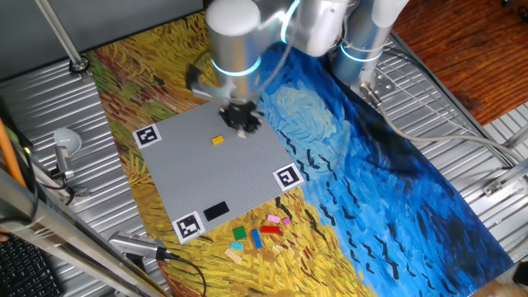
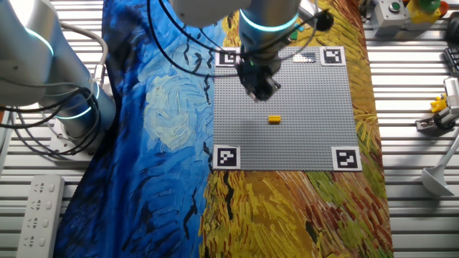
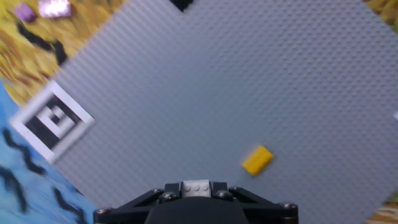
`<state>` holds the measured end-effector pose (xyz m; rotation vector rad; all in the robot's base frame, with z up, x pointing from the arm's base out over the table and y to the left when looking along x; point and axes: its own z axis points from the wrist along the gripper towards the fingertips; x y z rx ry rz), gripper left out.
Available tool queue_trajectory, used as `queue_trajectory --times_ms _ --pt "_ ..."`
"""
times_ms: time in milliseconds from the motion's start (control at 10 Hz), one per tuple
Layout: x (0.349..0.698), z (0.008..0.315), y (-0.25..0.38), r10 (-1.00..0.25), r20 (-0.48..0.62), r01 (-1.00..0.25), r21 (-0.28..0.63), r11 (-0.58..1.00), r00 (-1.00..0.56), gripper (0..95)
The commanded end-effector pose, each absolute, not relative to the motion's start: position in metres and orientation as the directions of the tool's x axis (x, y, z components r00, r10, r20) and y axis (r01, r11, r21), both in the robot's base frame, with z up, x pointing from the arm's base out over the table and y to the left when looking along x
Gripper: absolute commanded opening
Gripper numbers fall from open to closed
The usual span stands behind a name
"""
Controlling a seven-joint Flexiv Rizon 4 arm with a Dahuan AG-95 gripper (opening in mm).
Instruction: Stack small Lego blocks randomly, one at a time
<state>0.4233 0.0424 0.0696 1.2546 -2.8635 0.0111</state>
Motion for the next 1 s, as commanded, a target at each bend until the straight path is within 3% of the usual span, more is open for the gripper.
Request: queue_trajectory --times_ms 100,600,1000 --pt "0.423 0.070 0.040 -0.788 -0.001 -0.788 0.029 0.615 -0.616 0.0" --pt "0.423 0.070 0.040 -0.693 -0.004 -0.692 0.039 0.720 -0.721 0.0" --pt "0.426 0.067 0.026 -0.760 -0.015 -0.760 0.034 0.649 -0.650 0.0"
